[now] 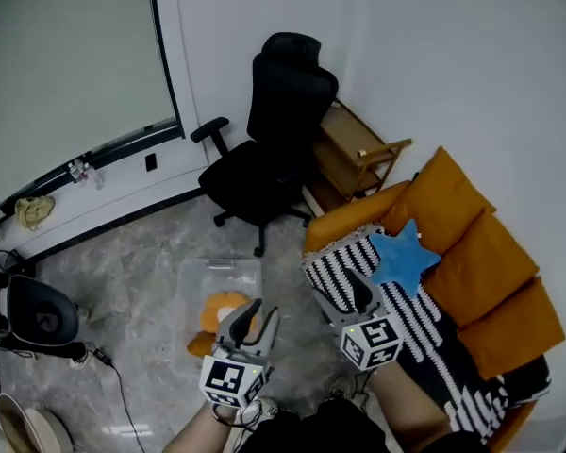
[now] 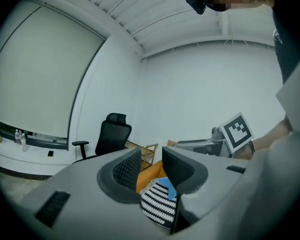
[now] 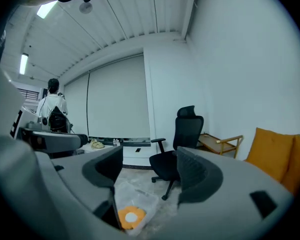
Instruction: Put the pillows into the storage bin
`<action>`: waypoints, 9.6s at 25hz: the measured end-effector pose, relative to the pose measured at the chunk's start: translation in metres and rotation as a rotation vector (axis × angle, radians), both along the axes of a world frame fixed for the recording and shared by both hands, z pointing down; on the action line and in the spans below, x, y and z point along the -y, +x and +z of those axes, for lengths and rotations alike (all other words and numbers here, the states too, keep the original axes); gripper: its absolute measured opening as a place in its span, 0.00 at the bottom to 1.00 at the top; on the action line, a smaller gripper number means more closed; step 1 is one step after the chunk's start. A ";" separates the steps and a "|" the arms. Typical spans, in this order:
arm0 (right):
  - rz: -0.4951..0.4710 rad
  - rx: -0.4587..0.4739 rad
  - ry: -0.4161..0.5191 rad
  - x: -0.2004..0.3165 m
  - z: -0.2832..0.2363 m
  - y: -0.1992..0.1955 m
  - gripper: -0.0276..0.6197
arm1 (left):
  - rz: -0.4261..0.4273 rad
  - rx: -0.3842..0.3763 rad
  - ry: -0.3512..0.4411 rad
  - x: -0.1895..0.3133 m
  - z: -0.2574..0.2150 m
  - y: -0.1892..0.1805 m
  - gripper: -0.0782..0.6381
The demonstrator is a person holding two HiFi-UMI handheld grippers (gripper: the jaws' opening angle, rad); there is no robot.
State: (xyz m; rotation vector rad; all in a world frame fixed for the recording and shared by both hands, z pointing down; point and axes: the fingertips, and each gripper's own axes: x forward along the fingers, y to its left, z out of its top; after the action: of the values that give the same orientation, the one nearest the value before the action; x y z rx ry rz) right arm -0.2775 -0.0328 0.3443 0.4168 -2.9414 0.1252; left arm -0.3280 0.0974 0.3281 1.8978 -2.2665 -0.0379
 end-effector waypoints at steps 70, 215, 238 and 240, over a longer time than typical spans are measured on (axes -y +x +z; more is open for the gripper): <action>0.896 0.176 -0.949 0.523 0.391 0.316 0.58 | 0.632 -0.110 -0.320 0.565 0.261 0.259 0.27; -0.669 -0.342 -0.152 -0.223 0.138 -0.161 0.39 | -0.708 -0.126 -0.148 -0.239 0.094 -0.073 0.12; -0.605 -0.505 -0.272 -0.230 0.360 -0.255 0.39 | -0.508 -0.296 -0.263 -0.189 0.280 -0.175 0.12; -0.596 -0.530 -0.286 -0.235 0.387 -0.259 0.39 | -0.492 -0.317 -0.271 -0.192 0.300 -0.180 0.12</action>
State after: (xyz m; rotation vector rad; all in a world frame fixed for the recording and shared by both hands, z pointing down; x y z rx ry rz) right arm -0.5365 0.2019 0.7312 -0.4090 -2.3484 0.2958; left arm -0.5083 0.2894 0.6284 1.0880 -2.3114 -0.0867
